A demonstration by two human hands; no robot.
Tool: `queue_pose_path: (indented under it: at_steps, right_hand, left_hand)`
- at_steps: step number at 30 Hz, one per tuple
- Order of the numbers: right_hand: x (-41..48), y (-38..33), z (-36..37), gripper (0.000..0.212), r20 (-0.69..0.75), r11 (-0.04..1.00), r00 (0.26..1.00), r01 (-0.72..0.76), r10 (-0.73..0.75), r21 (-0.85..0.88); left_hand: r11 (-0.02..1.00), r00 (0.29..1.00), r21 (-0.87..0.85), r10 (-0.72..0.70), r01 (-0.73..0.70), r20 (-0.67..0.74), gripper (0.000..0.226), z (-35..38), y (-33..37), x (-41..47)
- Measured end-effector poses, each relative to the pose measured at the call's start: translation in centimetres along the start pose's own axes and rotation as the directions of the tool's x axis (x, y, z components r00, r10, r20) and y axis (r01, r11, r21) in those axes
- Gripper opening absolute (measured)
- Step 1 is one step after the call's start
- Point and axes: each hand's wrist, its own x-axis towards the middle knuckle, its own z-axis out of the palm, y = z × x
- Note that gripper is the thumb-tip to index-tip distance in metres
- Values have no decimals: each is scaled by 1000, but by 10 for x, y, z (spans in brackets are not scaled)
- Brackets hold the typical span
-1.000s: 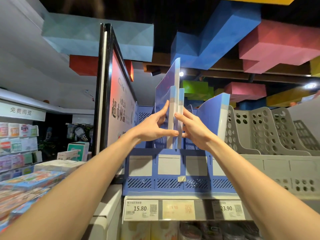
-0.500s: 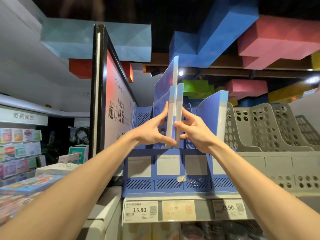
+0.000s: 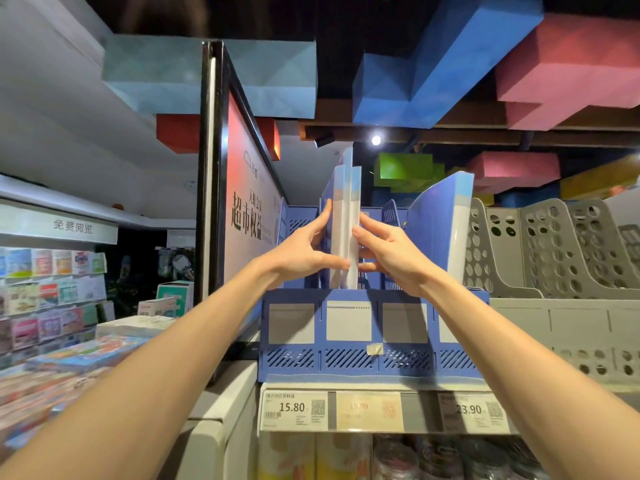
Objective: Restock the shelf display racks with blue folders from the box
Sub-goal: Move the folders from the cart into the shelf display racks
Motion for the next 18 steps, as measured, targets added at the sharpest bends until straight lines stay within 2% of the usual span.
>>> queue_pose_path:
  at_steps: [4, 7, 10, 12, 15, 18]
  right_hand:
    - [1, -2, 4, 45, -23, 1000, 1000, -4, 3, -22]
    - [-4, -4, 7, 43, -162, 998, 987, 7, -17, -60]
    - [-9, -6, 15, 33, -393, 989, 916, 22, -78, -145]
    - [-13, -5, 21, 19, -489, 967, 858, 34, -158, -253]
    - [-19, -5, 28, 13, -559, 912, 769, 76, -311, -404]
    - [-34, -18, 36, 19, -579, 915, 738, 128, -345, -382]
  left_hand:
    - [999, 998, -36, -25, 22, -61, 106, 3, 5, -4]
    - [999, 993, 8, -35, 36, -112, 102, 6, 7, -8]
    - [997, 970, 76, -6, 26, -243, 84, 12, 8, -18]
    - [988, 938, 154, 45, 9, -344, 69, 18, 8, -26]
    - [979, 889, 196, 39, 57, -457, 49, 21, 14, -37]
    - [970, 874, 230, 48, 75, -484, 32, 24, 32, -51]
